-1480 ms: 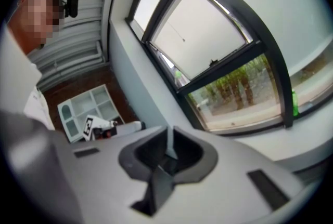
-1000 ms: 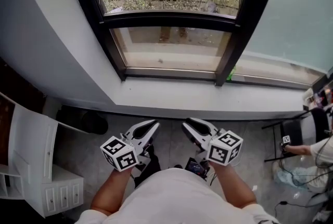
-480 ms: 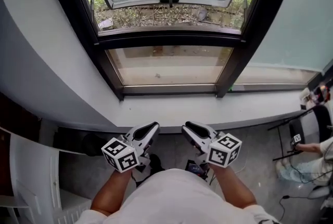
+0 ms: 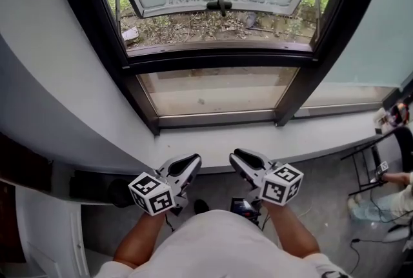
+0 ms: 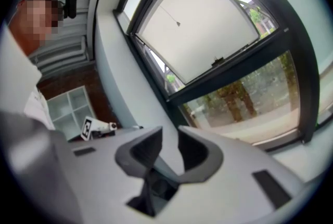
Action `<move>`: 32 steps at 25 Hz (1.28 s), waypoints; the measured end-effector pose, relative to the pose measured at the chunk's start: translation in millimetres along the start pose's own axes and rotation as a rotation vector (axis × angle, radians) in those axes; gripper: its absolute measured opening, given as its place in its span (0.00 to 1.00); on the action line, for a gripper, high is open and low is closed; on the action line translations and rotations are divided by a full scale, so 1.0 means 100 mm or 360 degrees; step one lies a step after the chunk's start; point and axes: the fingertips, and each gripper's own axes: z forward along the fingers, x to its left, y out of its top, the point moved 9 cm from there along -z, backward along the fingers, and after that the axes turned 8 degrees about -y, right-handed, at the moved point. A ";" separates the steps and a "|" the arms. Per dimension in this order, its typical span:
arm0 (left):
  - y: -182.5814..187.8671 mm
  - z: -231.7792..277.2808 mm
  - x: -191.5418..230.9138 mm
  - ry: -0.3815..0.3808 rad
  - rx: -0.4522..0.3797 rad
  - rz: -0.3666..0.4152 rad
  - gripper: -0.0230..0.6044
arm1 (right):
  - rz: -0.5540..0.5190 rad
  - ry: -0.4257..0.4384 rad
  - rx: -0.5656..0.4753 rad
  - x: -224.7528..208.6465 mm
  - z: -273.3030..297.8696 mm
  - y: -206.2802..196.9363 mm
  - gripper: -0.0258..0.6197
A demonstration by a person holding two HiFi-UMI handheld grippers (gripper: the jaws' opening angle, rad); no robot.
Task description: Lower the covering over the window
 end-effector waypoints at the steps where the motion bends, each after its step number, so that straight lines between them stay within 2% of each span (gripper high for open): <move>1: 0.01 -0.01 0.05 -0.0007 0.0006 -0.0001 0.08 | -0.0002 -0.0003 -0.0003 0.01 0.06 0.01 0.18; 6: 0.07 0.01 0.19 -0.0023 0.0015 -0.0010 0.08 | -0.0001 0.0008 0.0014 0.03 0.24 0.04 0.18; 11: 0.08 0.16 0.28 -0.0014 0.0022 -0.0029 0.08 | -0.0011 0.0003 0.0021 -0.14 0.27 0.13 0.18; 25: 0.36 0.89 0.41 0.0107 -0.0107 0.0017 0.08 | -0.0158 0.0100 0.0060 -0.77 0.37 0.76 0.18; 32: 0.46 1.08 0.44 0.0157 -0.0136 0.0073 0.08 | -0.0220 0.0132 0.0079 -0.99 0.41 0.91 0.18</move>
